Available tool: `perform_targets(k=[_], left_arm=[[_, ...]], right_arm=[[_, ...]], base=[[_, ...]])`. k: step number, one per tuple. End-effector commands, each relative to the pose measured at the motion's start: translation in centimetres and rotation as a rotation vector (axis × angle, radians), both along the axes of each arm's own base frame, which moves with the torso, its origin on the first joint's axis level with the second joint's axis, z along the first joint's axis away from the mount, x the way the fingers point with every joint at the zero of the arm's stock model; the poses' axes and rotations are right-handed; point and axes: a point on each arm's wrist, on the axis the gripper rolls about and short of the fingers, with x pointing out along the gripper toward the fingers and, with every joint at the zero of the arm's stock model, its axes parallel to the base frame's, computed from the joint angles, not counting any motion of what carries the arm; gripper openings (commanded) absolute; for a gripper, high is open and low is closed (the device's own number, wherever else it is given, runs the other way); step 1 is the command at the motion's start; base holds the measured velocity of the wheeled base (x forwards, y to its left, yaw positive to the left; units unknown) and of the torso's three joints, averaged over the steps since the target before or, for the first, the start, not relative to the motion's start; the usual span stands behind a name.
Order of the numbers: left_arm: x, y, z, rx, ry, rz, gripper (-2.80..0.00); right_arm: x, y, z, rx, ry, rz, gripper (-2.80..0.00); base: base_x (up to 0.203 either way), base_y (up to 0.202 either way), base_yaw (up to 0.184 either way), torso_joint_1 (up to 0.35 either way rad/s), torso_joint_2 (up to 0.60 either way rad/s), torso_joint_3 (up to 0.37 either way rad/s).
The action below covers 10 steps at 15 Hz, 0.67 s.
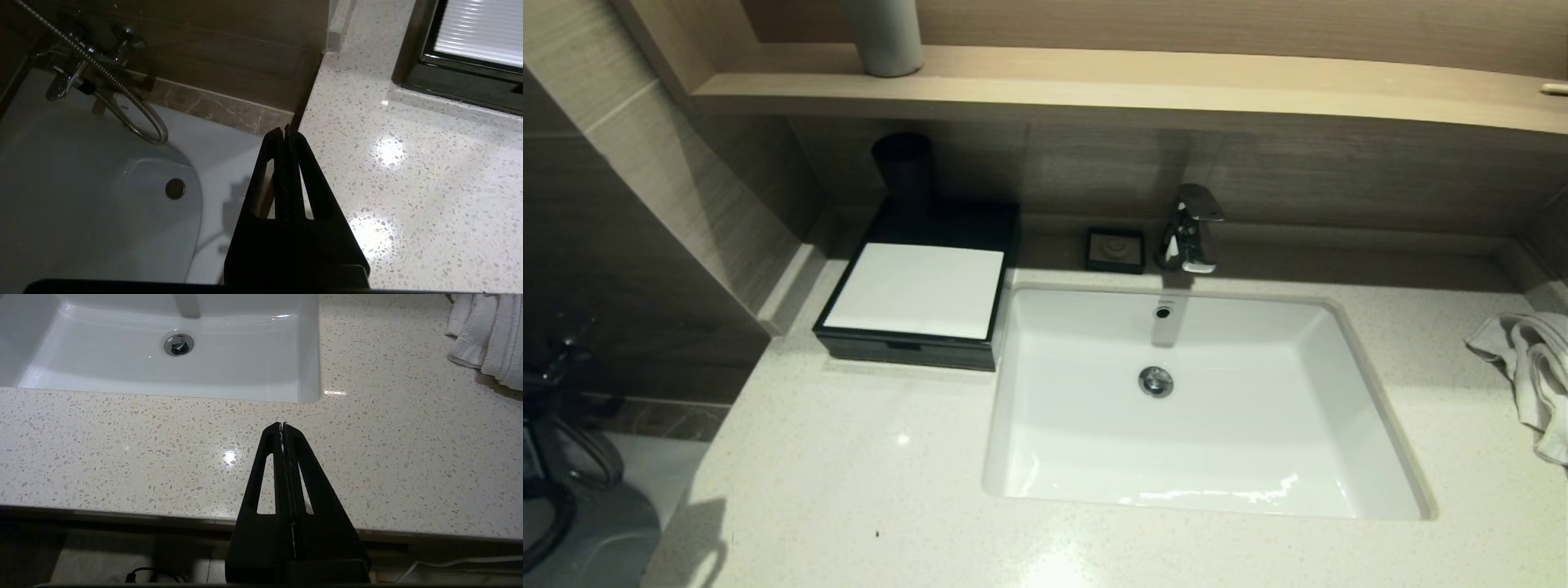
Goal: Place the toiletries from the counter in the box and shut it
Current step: Pick up the cup
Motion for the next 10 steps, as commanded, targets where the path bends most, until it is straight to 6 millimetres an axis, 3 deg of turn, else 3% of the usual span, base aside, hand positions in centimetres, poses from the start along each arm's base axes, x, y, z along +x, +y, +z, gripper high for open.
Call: perform_targets(k=[1, 6, 10], left_arm=[[-3.6, -0.2, 0.2, 0.006, -0.132, -0.001, -2.8], [-8.6, -0.5, -0.3, 0.017, -0.313, -0.007, -2.8], [-11.7, -0.6, -2.6, 0.053, -0.377, -0.015, -2.8]], right_arm=[[0.0, 0.0, 0.0, -0.001, 0.0, 0.0, -2.8], [0.0, 0.0, 0.0, -0.001, 0.0, 0.0, -2.8], [0.0, 0.0, 0.0, -0.001, 0.0, -0.001, -2.8]], base=[[0.0, 0.0, 0.0, 0.0, 0.0, 0.0], [0.0, 0.0, 0.0, 0.0, 0.0, 0.0], [0.0, 0.0, 0.0, 0.0, 0.0, 0.0]])
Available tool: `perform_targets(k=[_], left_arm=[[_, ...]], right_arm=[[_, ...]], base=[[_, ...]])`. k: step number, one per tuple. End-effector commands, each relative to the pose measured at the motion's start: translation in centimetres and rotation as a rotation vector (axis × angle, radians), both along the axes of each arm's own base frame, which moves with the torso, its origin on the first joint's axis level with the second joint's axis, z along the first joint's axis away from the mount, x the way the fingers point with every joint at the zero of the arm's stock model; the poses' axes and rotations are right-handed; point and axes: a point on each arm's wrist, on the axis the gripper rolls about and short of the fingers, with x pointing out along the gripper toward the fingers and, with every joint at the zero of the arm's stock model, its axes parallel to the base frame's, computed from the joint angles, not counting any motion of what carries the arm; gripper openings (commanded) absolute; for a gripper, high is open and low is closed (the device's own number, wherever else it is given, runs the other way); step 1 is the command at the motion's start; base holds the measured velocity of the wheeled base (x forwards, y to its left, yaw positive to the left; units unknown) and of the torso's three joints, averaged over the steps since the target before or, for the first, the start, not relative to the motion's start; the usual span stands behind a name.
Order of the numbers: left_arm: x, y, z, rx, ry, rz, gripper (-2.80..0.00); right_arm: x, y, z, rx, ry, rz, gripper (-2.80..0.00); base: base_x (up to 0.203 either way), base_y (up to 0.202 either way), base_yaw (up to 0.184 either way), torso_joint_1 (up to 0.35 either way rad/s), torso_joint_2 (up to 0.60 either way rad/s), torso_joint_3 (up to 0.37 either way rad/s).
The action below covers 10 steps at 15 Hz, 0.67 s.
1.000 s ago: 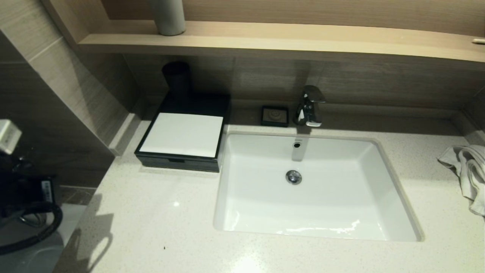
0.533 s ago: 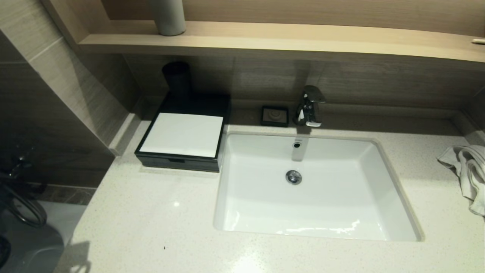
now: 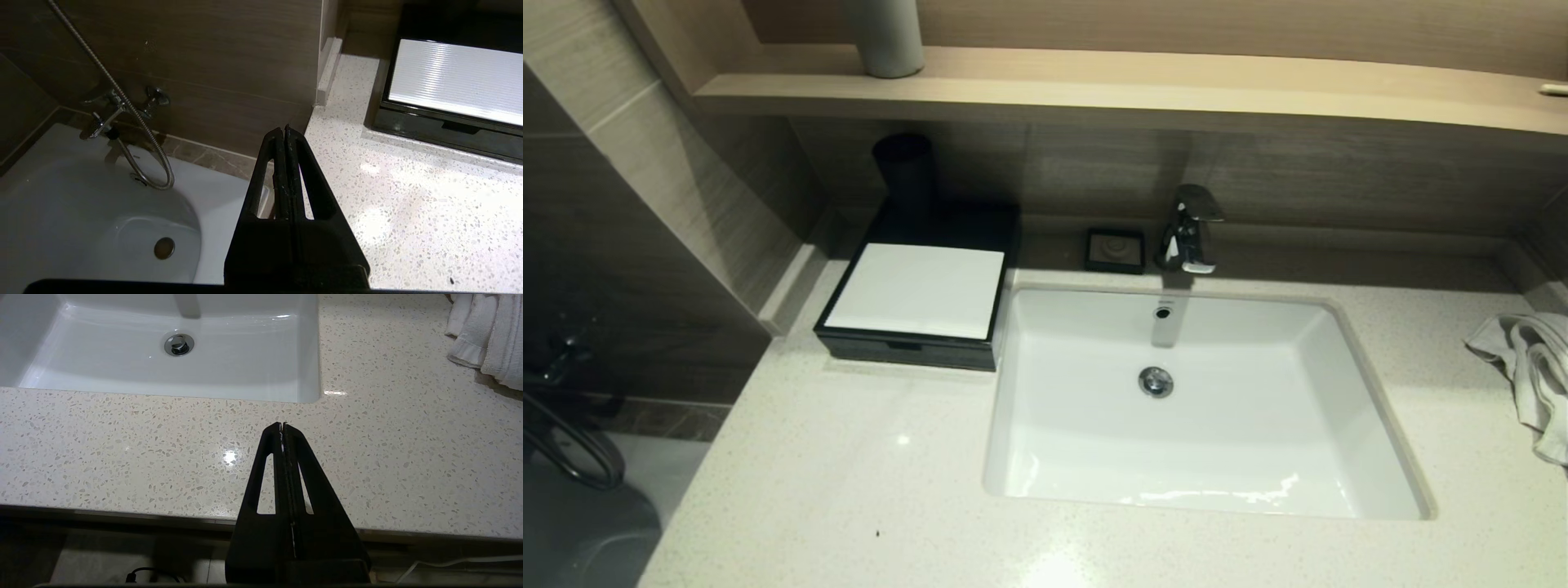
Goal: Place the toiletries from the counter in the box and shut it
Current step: Pick up the cup
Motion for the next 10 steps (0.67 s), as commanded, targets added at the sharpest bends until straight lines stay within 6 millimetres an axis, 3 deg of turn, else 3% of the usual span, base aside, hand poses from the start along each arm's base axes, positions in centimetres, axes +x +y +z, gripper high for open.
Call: perform_targets(k=[1, 10], left_arm=[[-2.5, -0.1, -1.6, 0.022, -0.084, 0.0, -2.8], [-4.3, -0.2, -6.8, 0.062, -0.06, -0.132, -2.8]], right_arm=[[0.0, 0.0, 0.0, 0.001, 0.0, 0.001, -2.8], [0.0, 0.0, 0.0, -0.001, 0.0, -0.001, -2.8]], base=[[0.0, 0.0, 0.0, 0.0, 0.0, 0.0], [0.0, 0.0, 0.0, 0.0, 0.0, 0.0]])
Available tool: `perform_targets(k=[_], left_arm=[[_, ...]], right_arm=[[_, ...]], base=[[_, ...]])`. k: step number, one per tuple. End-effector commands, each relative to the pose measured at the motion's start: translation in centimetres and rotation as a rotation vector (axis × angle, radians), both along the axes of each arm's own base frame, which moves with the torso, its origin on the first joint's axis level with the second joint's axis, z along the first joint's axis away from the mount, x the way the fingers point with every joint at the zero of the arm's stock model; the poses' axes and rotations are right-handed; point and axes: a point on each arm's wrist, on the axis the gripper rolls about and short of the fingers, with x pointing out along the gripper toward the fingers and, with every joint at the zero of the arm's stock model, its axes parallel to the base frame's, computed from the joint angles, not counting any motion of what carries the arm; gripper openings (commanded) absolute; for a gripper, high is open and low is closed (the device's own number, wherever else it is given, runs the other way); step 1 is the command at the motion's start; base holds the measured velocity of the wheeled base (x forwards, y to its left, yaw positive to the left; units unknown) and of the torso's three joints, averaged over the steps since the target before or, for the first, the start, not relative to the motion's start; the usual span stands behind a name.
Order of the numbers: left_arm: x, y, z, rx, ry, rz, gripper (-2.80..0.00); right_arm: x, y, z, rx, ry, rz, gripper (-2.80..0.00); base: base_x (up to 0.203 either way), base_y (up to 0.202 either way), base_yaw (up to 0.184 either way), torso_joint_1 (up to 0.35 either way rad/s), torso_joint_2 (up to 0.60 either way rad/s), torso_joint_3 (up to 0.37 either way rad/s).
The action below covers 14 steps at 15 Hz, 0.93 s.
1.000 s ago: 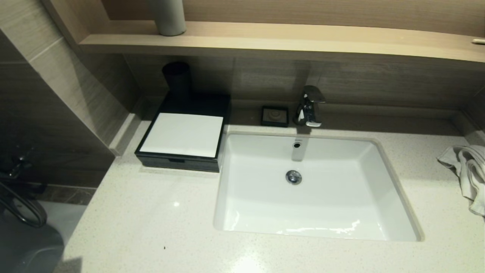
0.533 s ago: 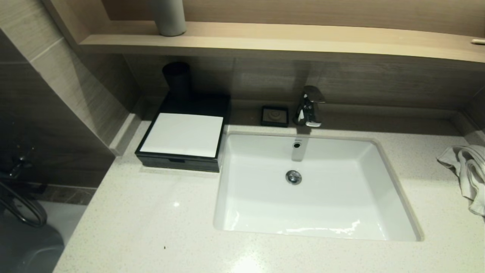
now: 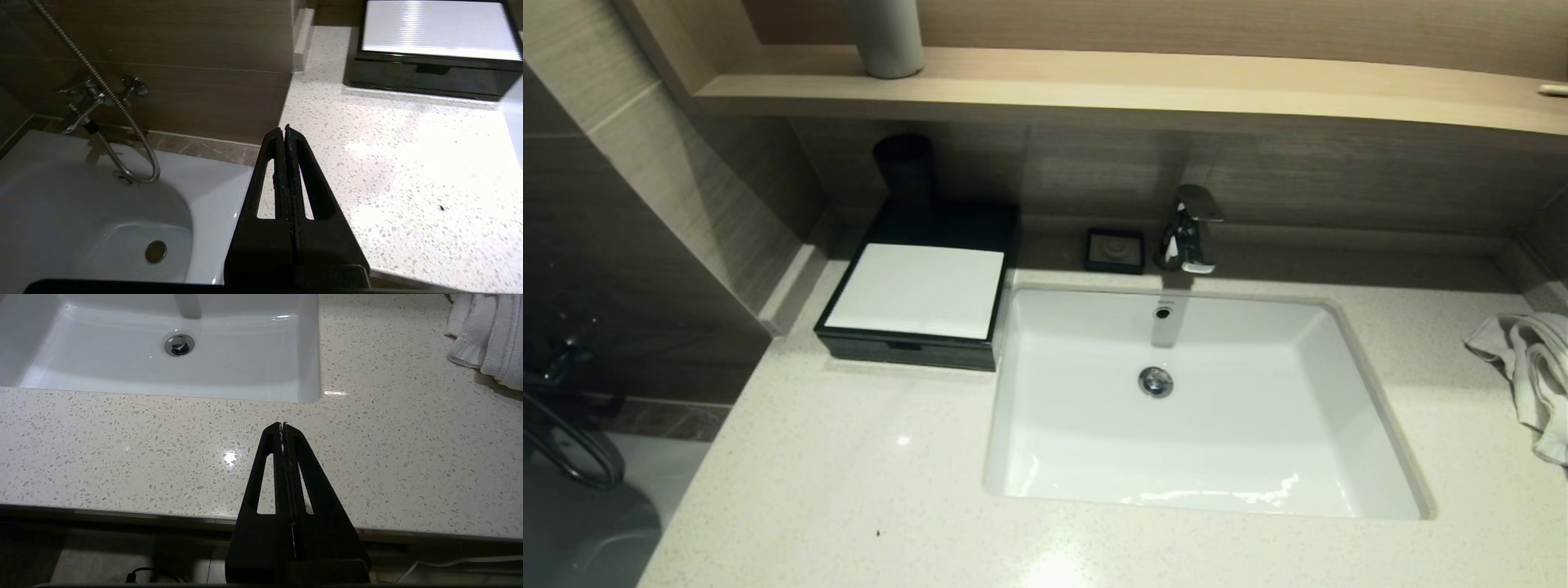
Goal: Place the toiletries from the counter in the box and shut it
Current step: Pick up the cup
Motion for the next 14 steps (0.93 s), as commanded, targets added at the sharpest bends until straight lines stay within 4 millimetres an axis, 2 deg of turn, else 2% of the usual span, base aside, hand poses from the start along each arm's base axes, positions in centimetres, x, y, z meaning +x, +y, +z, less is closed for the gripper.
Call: perform_targets(k=[1, 7, 9, 12, 14], left_arm=[[-0.7, -0.1, -0.8, 0.024, -0.051, -0.049, -2.8], [0.2, -0.2, -2.8, 0.033, 0.015, -0.066, -2.8], [0.2, -0.2, -2.8, 0.033, 0.018, -0.066, -2.8], [-0.1, -0.2, -2.1, 0.034, -0.01, -0.066, -2.8], [-0.9, -0.2, -0.5, 0.042, -0.064, -0.089, -2.8]], right_arm=[[0.0, 0.0, 0.0, 0.0, 0.0, 0.0, -2.8], [0.0, 0.0, 0.0, 0.0, 0.001, 0.0, -2.8], [0.0, 0.0, 0.0, 0.0, 0.0, 0.0, -2.8], [0.0, 0.0, 0.0, 0.0, 0.0, 0.0, -2.8], [0.0, 0.0, 0.0, 0.0, 0.0, 0.0, -2.8]], base=[[0.0, 0.0, 0.0, 0.0, 0.0, 0.0], [0.0, 0.0, 0.0, 0.0, 0.0, 0.0], [0.0, 0.0, 0.0, 0.0, 0.0, 0.0], [0.0, 0.0, 0.0, 0.0, 0.0, 0.0], [0.0, 0.0, 0.0, 0.0, 0.0, 0.0]])
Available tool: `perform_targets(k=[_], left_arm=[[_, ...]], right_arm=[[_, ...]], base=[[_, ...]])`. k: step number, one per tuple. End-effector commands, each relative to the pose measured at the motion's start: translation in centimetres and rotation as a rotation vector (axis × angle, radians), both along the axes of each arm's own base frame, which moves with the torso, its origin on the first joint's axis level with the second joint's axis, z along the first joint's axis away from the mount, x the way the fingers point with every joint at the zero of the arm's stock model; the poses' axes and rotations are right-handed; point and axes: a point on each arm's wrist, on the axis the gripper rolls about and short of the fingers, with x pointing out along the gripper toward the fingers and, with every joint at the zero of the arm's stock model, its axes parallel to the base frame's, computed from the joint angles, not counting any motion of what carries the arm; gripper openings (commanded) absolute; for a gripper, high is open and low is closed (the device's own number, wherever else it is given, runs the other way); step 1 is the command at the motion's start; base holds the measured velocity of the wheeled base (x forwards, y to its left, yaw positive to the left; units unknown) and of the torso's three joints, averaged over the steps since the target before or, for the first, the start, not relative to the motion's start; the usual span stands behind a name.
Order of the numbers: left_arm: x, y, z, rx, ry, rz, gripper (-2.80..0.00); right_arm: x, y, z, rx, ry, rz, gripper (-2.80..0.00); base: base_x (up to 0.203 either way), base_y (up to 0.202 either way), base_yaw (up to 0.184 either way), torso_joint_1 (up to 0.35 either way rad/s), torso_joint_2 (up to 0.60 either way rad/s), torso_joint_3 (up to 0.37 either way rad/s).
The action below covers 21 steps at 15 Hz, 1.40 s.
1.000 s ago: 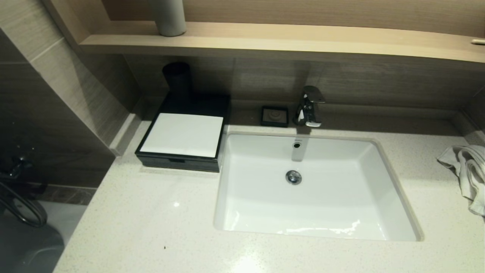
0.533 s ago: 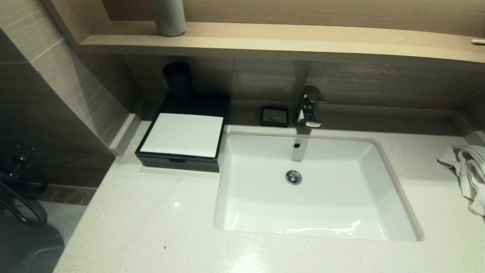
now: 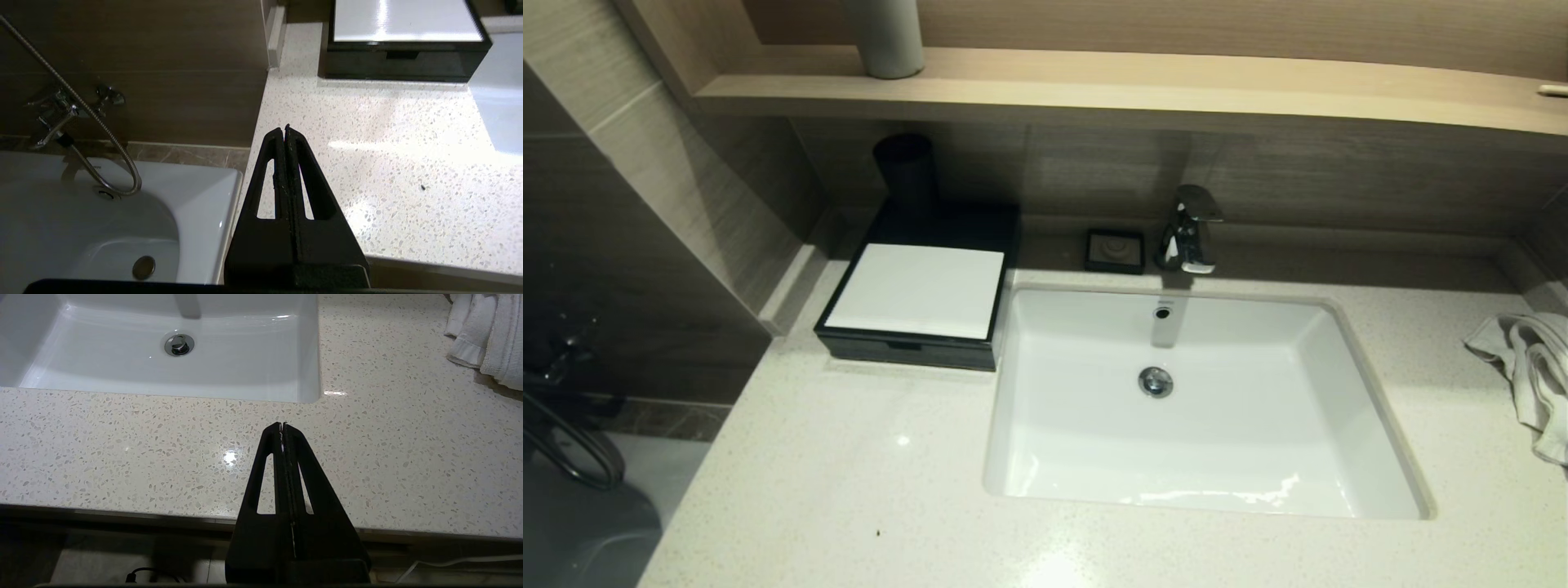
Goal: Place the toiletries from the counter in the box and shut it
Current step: Pick up the cup
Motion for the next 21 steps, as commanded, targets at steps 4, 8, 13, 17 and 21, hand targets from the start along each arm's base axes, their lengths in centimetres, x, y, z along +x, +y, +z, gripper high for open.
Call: perform_targets(k=[4, 8, 13, 17, 21], left_arm=[[1.5, -0.1, 5.7, -0.006, 0.035, -0.054, -2.8], [6.6, -0.2, 9.5, -0.029, 0.112, -0.09, -2.8], [15.8, -0.4, 13.8, -0.06, 0.18, -0.126, -2.8], [21.6, -1.7, 17.3, -0.084, 0.15, -0.196, -2.8], [25.4, -3.4, 18.3, -0.089, 0.157, -0.199, -2.8]], right_arm=[[0.0, 0.0, 0.0, 0.0, 0.0, 0.0, -2.8], [0.0, 0.0, 0.0, 0.0, 0.0, 0.0, -2.8], [0.0, 0.0, 0.0, 0.0, 0.0, 0.0, -2.8], [0.0, 0.0, 0.0, 0.0, 0.0, 0.0, -2.8], [0.0, 0.0, 0.0, 0.0, 0.0, 0.0, -2.8]], base=[[0.0, 0.0, 0.0, 0.0, 0.0, 0.0], [0.0, 0.0, 0.0, 0.0, 0.0, 0.0], [0.0, 0.0, 0.0, 0.0, 0.0, 0.0], [0.0, 0.0, 0.0, 0.0, 0.0, 0.0], [0.0, 0.0, 0.0, 0.0, 0.0, 0.0]])
